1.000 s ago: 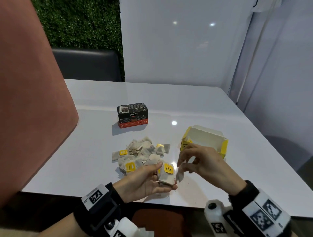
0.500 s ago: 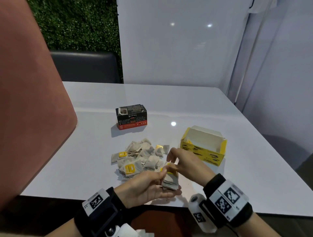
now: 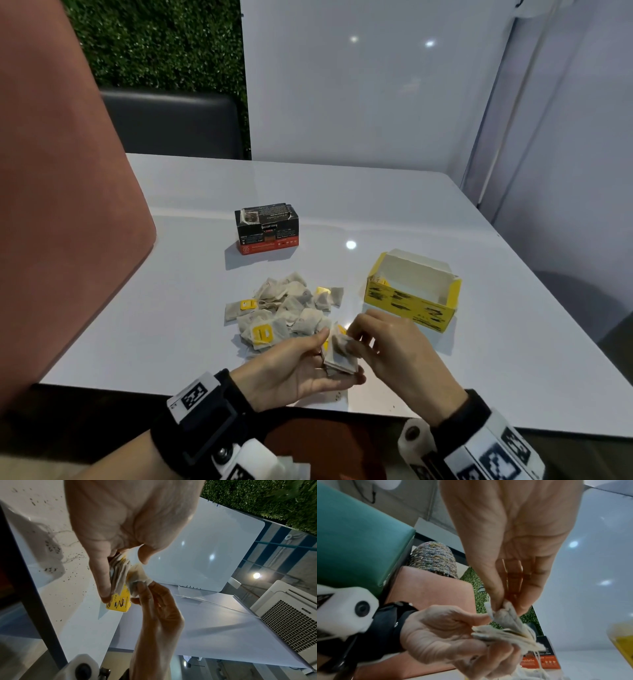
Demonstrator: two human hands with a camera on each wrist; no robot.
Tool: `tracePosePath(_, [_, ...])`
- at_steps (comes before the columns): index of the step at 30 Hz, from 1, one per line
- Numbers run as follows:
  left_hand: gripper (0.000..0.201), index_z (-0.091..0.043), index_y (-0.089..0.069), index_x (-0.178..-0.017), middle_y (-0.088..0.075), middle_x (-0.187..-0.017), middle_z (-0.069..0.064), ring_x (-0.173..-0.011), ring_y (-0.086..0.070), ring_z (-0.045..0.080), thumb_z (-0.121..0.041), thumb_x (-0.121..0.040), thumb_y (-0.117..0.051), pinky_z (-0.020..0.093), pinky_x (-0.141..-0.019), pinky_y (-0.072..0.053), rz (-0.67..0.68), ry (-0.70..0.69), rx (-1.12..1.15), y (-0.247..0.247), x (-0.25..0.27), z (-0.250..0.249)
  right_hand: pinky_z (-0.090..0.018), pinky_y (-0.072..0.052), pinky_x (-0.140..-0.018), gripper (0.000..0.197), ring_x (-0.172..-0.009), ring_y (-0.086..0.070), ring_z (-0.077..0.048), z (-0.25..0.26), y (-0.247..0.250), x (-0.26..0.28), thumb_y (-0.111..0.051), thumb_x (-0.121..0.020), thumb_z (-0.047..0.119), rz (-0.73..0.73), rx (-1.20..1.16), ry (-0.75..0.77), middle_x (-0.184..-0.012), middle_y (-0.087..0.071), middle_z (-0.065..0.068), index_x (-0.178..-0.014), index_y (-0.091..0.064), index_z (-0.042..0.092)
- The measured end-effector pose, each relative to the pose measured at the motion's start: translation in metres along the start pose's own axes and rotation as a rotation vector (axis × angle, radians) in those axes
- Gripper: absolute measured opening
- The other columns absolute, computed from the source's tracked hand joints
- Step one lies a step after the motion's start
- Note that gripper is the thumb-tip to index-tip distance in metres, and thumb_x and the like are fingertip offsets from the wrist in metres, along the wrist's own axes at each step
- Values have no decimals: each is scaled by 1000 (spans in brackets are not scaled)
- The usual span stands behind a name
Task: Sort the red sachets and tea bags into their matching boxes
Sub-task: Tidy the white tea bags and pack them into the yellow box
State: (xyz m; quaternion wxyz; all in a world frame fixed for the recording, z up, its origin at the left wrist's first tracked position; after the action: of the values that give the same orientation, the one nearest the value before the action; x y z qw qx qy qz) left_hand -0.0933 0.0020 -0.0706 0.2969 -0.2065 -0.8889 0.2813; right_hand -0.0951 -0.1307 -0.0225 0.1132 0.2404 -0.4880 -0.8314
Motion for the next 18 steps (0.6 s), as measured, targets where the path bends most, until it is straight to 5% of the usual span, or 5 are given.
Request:
tracePosePath(4, [36,3,-61,-96,-67,-90,19,-78,-69,28,-30,-86,-50,40,-76,-59,9,29,-10,1,-1,1,-28,-44,-53,15,-73,-54,-15,10,-12,12,-59,-76,32,30,170,44,-83,-56,5,-85,-56,21])
tracePosePath(7, [37,0,-65,-93,-68,-92,19,-84,-70,29,-32,-84,-50,41,-83,-56,-16,33,-62,5,-2,3,-22,-40,-41,14,-59,-53,-12,10,-15,15,-62,-68,27,-13,202,47,-71,-52,10,-77,-51,25])
tracePosePath(14, [44,3,-61,-105,-64,-105,26,-89,-67,40,-33,-97,-37,40,-83,-55,-8,69,-38,6,1,2,-27,-51,-49,10,-66,-59,-12,7,-4,15,-58,-79,26,-138,113,75,-80,-57,9,-87,-53,26])
tracePosePath(18, [47,1,-65,-99,-68,-97,21,-86,-69,34,-38,-93,-39,37,-79,-57,27,81,-48,2,2,2,-24,-51,-50,8,-69,-59,-11,13,-4,17,-46,-84,31,-174,93,126,-85,-57,9,-90,-49,27])
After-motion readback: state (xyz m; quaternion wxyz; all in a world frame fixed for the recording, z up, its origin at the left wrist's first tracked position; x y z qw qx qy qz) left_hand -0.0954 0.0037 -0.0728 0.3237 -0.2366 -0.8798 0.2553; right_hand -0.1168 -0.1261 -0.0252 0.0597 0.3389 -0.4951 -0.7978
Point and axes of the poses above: each hand's wrist, its own x-axis away from the middle knuckle, its own y-axis out of the back of the hand, z = x × y, the point moved 4 cm from there along -x, towards the middle knuckle
